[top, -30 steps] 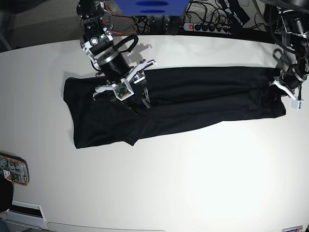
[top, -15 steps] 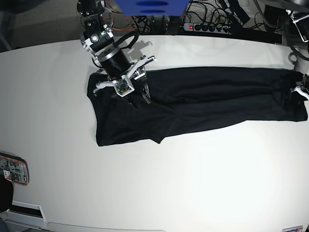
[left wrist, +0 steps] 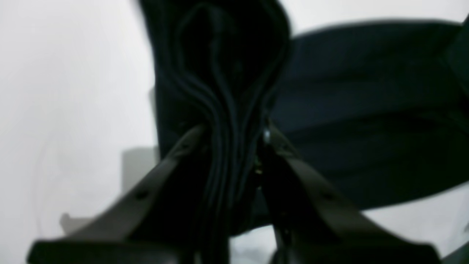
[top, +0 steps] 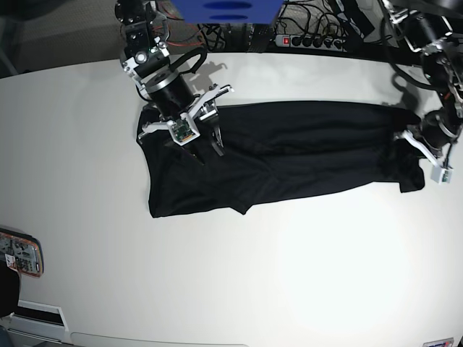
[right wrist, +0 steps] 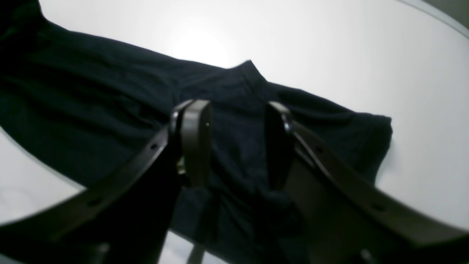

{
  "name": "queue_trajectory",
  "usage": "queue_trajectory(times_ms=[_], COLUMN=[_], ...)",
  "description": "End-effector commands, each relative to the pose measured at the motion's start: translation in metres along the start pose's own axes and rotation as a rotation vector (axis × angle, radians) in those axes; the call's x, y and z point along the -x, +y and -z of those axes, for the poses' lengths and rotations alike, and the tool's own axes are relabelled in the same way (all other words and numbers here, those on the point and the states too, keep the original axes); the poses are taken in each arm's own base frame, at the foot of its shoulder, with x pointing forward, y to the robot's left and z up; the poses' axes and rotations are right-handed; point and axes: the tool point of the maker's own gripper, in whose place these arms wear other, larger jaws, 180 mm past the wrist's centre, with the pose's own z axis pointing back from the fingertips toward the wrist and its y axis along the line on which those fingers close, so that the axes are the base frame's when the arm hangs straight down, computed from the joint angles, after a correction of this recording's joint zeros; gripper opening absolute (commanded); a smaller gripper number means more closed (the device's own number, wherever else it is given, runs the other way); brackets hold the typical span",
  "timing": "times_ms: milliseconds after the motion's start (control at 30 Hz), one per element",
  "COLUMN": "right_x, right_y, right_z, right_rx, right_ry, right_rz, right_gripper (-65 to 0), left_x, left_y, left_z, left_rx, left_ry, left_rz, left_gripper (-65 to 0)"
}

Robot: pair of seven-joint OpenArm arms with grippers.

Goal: Fold the T-shirt properly
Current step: 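Grasp the strip end with the left gripper and fold it inward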

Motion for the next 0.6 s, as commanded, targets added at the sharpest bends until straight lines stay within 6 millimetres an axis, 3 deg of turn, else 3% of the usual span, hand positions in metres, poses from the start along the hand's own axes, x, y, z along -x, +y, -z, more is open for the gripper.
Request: queue_trajectory(times_ms=[0, 367, 567], right_x=[-0.016, -0.017, -0.017], right_y=[0.0, 0.002, 0.001], right_z=[-0.001, 0.0, 0.0], right_rx=[0.0, -0.006, -0.004], right_ry=[-0.061, -0.063, -0.063], right_rz=[0.002, 0.002, 0.002], right_gripper=[-42.6, -42.6, -42.6], left_x=[-0.026, -0.015, -0.011], left_y=[-0.012, -0.067, -0.084], left_z=[-0.005, 0.021, 0.027], left_rx=[0.022, 0.142, 0.179], left_ry=[-0.09, -0.091, -0.088], left_rz=[0.03, -0.056, -0.072], left_gripper=[-65.0, -65.0, -65.0])
